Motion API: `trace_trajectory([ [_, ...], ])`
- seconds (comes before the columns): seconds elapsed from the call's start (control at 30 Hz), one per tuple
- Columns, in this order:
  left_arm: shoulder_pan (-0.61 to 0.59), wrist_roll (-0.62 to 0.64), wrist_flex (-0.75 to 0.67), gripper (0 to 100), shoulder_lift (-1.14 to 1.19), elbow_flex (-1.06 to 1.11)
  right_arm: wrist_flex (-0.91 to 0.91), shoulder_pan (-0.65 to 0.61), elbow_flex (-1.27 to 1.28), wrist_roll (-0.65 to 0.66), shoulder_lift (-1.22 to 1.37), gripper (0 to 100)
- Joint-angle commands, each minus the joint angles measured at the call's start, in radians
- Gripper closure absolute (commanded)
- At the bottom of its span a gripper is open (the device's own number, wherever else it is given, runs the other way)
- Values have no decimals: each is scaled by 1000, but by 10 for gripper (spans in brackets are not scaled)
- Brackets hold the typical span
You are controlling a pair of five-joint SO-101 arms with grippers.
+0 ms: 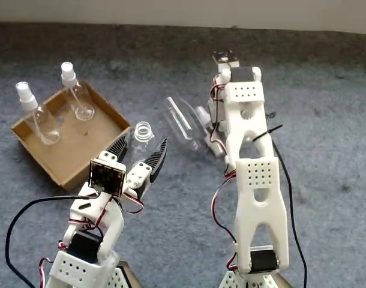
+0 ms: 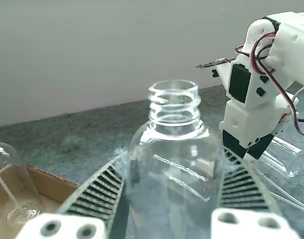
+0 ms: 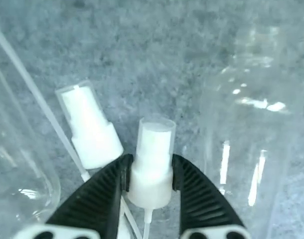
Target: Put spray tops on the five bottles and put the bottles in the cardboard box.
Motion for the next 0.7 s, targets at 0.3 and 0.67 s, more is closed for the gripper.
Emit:
trace_trajectory([
  [0.3,211,12,-21,933,-4,19,71,21,-318,3,-236,961],
  [0.67,202,11,-71,933,-4,19,71,16,-317,-107,-555,961],
])
